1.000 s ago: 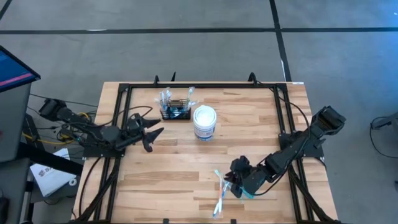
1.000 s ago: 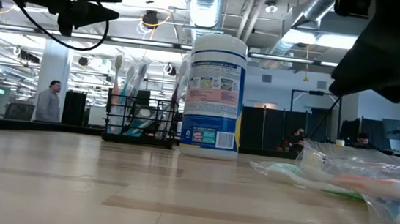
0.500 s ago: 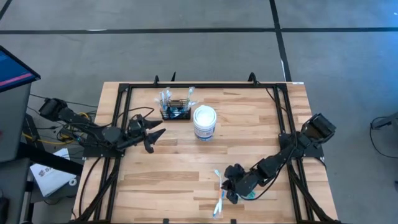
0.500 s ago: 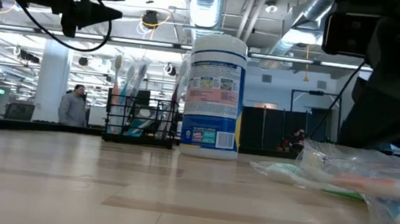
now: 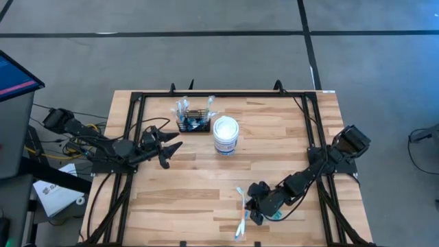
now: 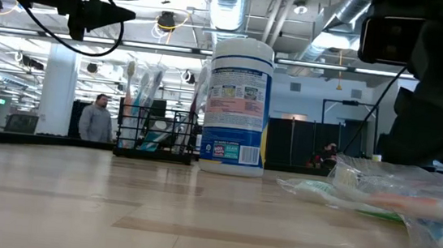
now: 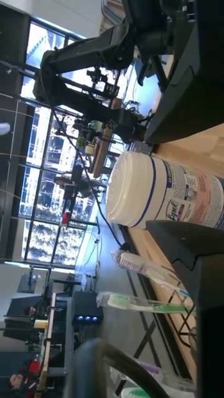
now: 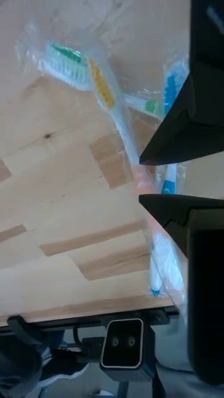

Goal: Pick & Place toothbrushing station
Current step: Put the orange toothbrush into the mesh organizer

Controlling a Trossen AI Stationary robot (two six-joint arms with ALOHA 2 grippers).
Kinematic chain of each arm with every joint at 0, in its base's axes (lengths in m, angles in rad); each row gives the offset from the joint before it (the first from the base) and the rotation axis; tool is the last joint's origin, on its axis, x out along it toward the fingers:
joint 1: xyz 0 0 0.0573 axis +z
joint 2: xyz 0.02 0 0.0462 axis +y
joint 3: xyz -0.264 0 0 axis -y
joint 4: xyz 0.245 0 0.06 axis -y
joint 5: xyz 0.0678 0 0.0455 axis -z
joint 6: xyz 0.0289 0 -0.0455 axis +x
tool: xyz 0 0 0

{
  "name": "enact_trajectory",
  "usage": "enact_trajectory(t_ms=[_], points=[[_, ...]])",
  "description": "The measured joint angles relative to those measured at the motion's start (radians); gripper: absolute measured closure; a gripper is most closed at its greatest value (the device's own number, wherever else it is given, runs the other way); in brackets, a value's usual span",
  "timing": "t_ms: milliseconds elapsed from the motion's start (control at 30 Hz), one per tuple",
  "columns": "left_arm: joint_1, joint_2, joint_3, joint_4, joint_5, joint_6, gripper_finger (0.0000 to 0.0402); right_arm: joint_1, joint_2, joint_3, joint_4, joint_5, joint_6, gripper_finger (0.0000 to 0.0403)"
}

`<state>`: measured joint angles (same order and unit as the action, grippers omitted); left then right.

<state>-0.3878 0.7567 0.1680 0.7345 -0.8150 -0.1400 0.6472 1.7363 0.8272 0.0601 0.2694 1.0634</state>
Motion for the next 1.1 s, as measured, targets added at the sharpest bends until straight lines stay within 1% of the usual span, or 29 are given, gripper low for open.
enact_trajectory(t_ms=[100,300,400,500,667,767,933,1100], points=[[0.000,0.000,0.000,0.000,0.000,0.000,0.0193,-0.007,0.000,0.000,-0.003,-0.028,-0.012,0.0325],[0.000,0.000,0.000,0.000,0.000,0.001,0.0193,-0.026,0.000,0.000,-0.003,-0.047,-0.019,0.0322],[0.000,0.000,0.000,0.000,0.000,0.001,0.0193,-0.029,0.000,0.000,-0.003,-0.062,-0.026,0.0308],[0.000,0.000,0.000,0.000,-0.001,0.001,0.0193,-0.029,0.000,0.000,-0.003,-0.063,-0.024,0.0286],[0.000,0.000,0.000,0.000,-0.005,0.001,0.0193,-0.036,0.011,0.000,0.006,-0.062,0.023,0.0248],[0.000,0.000,0.000,0.000,-0.005,0.001,0.0193,-0.045,0.022,-0.002,0.002,-0.062,0.041,0.0233],[0.000,0.000,0.000,0.000,-0.004,0.001,0.0193,-0.063,0.053,-0.002,0.049,-0.068,0.056,0.0220],[0.000,0.000,0.000,0.000,-0.004,0.001,0.0193,-0.086,0.062,-0.002,0.056,-0.066,0.065,0.0220]])
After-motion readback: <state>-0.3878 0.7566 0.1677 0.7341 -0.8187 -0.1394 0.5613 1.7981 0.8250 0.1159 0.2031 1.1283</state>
